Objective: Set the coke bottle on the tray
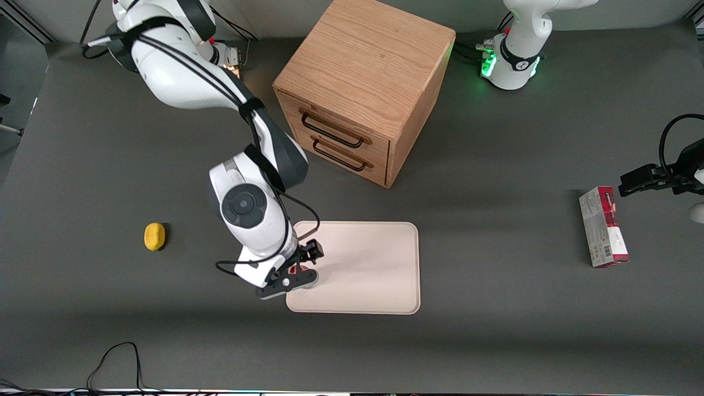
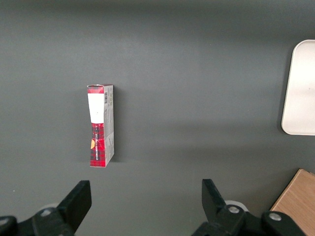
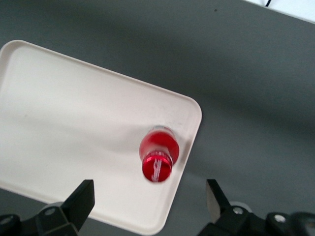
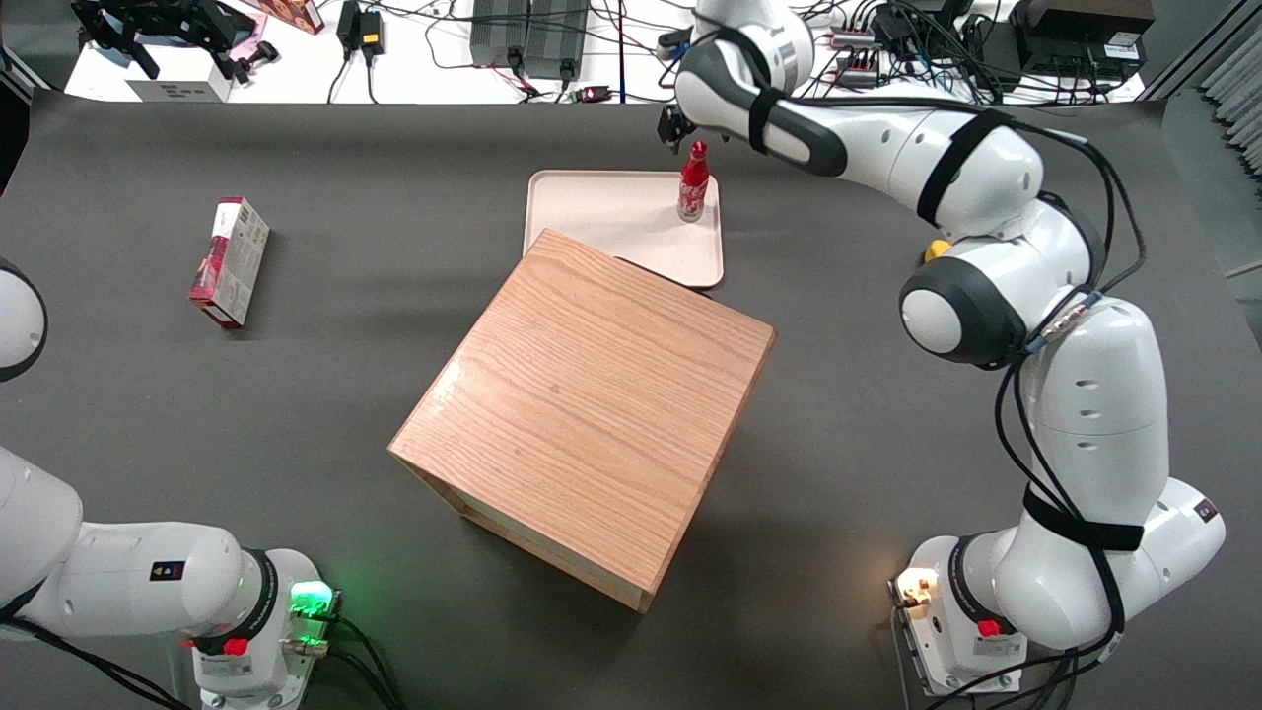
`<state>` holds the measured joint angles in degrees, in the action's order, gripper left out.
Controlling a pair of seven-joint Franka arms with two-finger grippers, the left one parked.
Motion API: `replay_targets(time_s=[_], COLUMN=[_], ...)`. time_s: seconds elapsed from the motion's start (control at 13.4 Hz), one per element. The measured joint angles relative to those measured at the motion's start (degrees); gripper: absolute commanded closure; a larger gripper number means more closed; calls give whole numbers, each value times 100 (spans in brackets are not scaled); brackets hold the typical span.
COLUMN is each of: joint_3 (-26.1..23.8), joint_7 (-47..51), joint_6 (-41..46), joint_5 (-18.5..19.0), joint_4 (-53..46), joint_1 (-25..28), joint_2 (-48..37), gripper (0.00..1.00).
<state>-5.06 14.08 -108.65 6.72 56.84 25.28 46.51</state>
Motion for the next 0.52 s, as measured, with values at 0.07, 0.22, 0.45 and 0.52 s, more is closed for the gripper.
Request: replay_targets(time_s=[0.07,0.22,0.45,0.52], joint_3=[-12,-23,29,61], joint_7=[0,0,0,0], joint_6=[278,932,1935,2322], joint_5=[0,0,0,0], joint_4=[-31,-69,-65,-59], joint_1=[13,33,-1,-65], joint_2=[-223,-730,-1453,-1670], gripper=[0,0,0,0])
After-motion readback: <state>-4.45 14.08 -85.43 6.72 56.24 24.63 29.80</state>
